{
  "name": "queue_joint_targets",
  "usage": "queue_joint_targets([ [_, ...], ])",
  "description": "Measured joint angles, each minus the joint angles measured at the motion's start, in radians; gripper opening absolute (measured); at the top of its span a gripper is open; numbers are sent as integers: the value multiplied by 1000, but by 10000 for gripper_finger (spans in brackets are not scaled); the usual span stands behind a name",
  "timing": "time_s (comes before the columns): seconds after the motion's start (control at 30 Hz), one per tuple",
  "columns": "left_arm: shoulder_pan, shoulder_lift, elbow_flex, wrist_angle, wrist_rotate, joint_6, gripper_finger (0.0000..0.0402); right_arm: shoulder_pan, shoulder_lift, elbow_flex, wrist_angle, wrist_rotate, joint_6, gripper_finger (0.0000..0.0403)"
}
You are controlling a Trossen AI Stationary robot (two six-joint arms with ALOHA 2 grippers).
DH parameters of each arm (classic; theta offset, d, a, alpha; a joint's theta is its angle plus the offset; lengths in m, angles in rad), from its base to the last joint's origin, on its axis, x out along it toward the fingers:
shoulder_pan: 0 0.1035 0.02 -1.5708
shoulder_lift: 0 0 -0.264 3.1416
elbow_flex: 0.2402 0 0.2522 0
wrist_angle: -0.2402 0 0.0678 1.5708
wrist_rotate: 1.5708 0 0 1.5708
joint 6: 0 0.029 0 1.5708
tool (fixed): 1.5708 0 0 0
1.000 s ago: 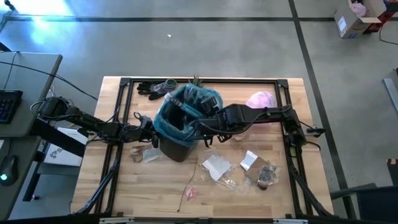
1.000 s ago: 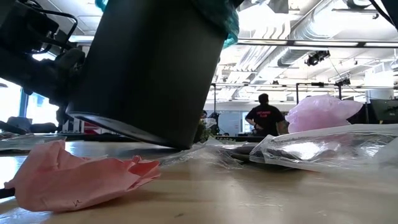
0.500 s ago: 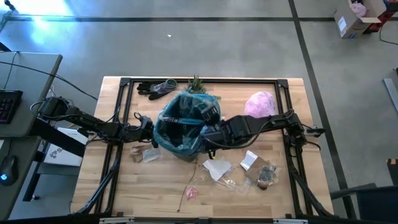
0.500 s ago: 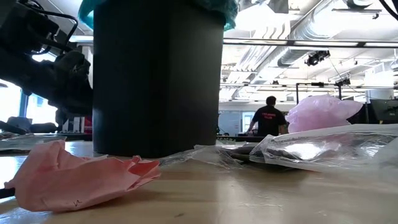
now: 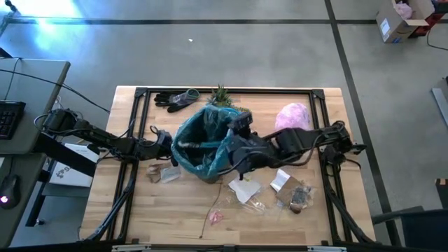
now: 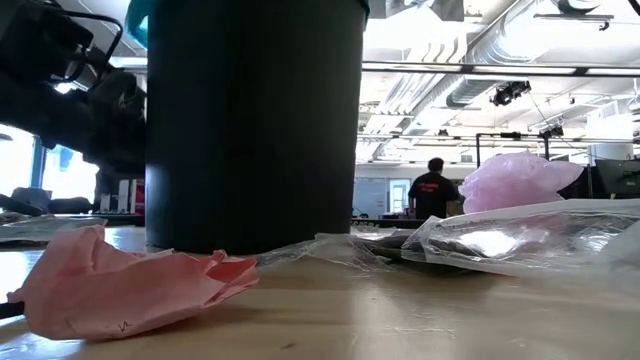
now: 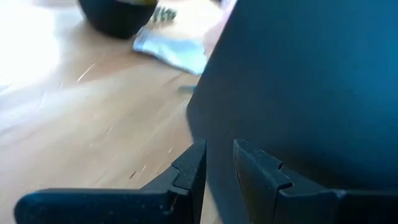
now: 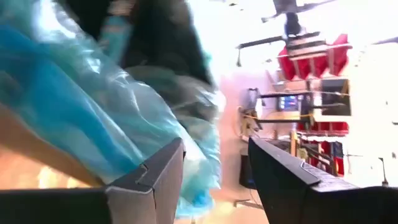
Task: Place trash/remove bag and relplace
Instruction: Move the trash bin into the center, then put the gray paper into the trash bin
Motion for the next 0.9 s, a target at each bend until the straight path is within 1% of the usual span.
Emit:
queue_joint_targets([
  [0.07,0,0,1,18,1,41,67,8,-25,0,22,27,10,167],
  [0.17,0,0,12,2,30,91,67,21,-57,0,32,32,57,167],
  [0.23,1,0,24,-38,61,110,67,26,-74,0,32,24,106,167],
  [0.3,1,-2,48,-114,92,118,67,35,-92,0,30,12,153,167],
  [0.37,1,-7,84,-224,113,121,67,46,-109,0,29,11,194,167],
  [0.47,1,-22,165,-456,124,135,67,66,-125,0,20,9,240,167],
  [0.6,-8,-54,315,-808,126,157,67,84,-132,0,-20,4,306,167],
  [0.7,-23,-78,437,-1082,129,132,67,86,-133,0,-79,5,358,167],
  [0.77,-40,-94,492,-1182,152,88,67,86,-133,0,-121,3,403,167],
  [0.83,-61,-106,526,-1227,199,56,67,86,-133,0,-167,-1,453,167],
  [0.9,-81,-116,536,-1276,209,-22,67,86,-133,0,-214,-2,504,167],
])
